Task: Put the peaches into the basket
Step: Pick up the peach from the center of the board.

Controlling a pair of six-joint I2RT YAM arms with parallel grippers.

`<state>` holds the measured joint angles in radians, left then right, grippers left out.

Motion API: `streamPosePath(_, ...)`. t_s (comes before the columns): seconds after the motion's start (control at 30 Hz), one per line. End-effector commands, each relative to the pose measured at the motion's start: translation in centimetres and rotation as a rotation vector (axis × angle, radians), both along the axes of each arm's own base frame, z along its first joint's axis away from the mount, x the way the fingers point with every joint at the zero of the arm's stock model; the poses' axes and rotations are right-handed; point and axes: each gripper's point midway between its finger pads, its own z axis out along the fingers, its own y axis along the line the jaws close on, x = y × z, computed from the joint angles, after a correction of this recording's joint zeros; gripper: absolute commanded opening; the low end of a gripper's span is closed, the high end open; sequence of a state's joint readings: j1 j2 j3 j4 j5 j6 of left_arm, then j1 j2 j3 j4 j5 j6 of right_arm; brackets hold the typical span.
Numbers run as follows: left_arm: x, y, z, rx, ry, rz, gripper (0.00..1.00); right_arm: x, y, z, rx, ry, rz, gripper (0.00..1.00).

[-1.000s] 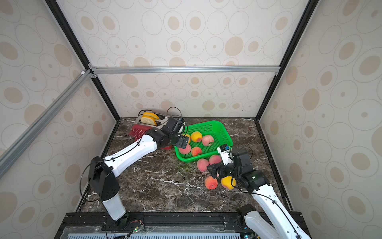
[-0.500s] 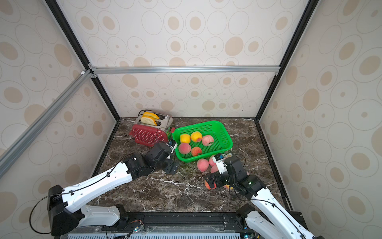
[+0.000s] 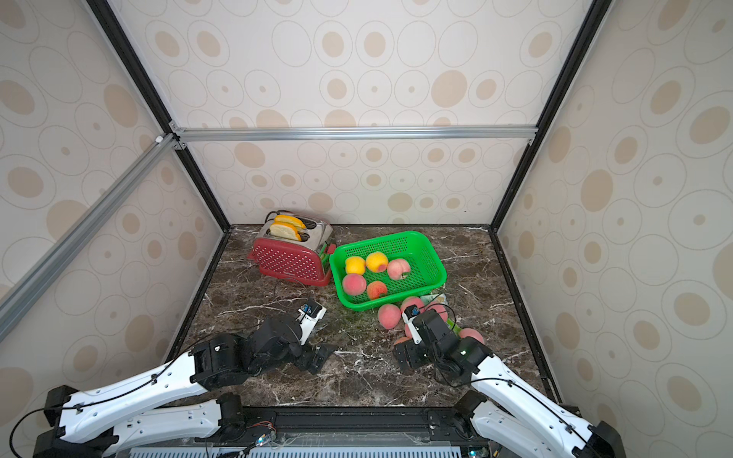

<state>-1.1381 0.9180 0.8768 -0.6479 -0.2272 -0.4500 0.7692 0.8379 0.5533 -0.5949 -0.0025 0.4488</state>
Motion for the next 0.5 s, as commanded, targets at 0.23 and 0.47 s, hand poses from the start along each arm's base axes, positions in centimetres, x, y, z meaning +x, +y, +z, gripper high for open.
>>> streamPosePath(0.23, -0.8, -2.0, -0.2, -0.070, 0.008, -0.068, 0.99, 0.2, -0.2, -1.9, -0.027, 0.004, -0.031, 0.99)
streamPosePath(0.47, -1.0, -2.2, 0.5, -0.109, -0.013, -0.094, 0.99, 0.1, 0.3, -3.0, -0.019, 0.027, -0.025, 0.93)
